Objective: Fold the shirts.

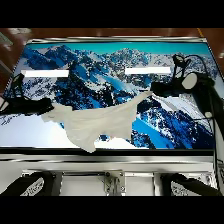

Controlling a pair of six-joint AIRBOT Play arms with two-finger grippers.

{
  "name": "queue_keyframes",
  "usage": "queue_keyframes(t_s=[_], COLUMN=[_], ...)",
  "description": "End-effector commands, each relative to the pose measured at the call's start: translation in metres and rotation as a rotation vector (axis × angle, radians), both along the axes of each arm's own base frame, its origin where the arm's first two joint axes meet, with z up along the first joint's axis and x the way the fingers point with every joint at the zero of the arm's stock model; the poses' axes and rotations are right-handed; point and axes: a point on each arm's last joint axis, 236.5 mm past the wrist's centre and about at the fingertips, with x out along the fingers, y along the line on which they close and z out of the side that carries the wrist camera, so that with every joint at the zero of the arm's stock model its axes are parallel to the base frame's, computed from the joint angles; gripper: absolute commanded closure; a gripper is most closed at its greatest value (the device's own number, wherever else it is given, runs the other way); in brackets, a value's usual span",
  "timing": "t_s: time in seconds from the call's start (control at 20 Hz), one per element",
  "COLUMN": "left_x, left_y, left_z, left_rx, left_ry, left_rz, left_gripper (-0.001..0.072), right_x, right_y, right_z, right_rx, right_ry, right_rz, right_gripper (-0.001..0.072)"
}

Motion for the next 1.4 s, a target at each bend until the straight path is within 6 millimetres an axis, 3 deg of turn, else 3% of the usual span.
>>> queue_keyframes(t_s=[0.0,0.15,0.2,0.3,0.35,0.45,0.55,0.65,0.7,0.8,0.9,1.0,1.35], left_x=[0.051,0.046,0.042,0.032,0.021,-0.001,-0.021,-0.049,-0.066,-0.091,-0.092,-0.091,-0.09], left_y=[0.001,-0.013,-0.015,-0.013,-0.008,0.017,0.052,0.074,0.077,0.054,0.024,0.012,-0.027], left_z=[-0.05,-0.091,-0.096,-0.087,-0.079,-0.054,-0.035,-0.037,-0.05,-0.081,-0.101,-0.121,-0.155], left_rx=[-0.062,-0.139,-0.151,-0.146,-0.139,-0.153,-0.172,-0.199,-0.231,-0.344,-0.453,-0.468,-0.449], left_ry=[-0.012,0.118,0.147,0.179,0.206,0.246,0.248,0.276,0.32,0.392,0.361,0.346,0.392], left_rz=[0.092,0.113,0.109,0.044,-0.019,-0.064,0.001,0.071,0.11,0.127,0.138,0.189,0.105], left_gripper=[0.0657,0.0638,0.0523,0.0136,0.0066,0.005,0.005,0.0049,0.0049,0.0049,0.0051,0.0052,0.0052], right_x=[0.043,0.041,0.04,0.039,0.037,0.029,0.019,0.009,0.006,0.003,0.003,0.003,0.005], right_y=[0.009,0.018,0.018,0.018,0.018,0.02,0.022,0.024,0.025,0.025,0.025,0.025,0.024], right_z=[-0.037,-0.058,-0.058,-0.055,-0.054,-0.054,-0.059,-0.063,-0.064,-0.066,-0.066,-0.066,-0.065], right_rx=[0.108,0.152,0.152,0.15,0.145,0.128,0.113,0.099,0.092,0.088,0.088,0.088,0.085], right_ry=[-0.043,0.02,0.023,0.021,0.026,0.042,0.08,0.117,0.125,0.135,0.135,0.135,0.123], right_rz=[-0.113,-0.129,-0.127,-0.122,-0.112,-0.071,-0.029,0.011,0.027,0.04,0.04,0.039,0.035], right_gripper=[0.0649,0.0649,0.0649,0.0649,0.0649,0.0649,0.0648,0.0648,0.0648,0.0649,0.0648,0.0648,0.0649])
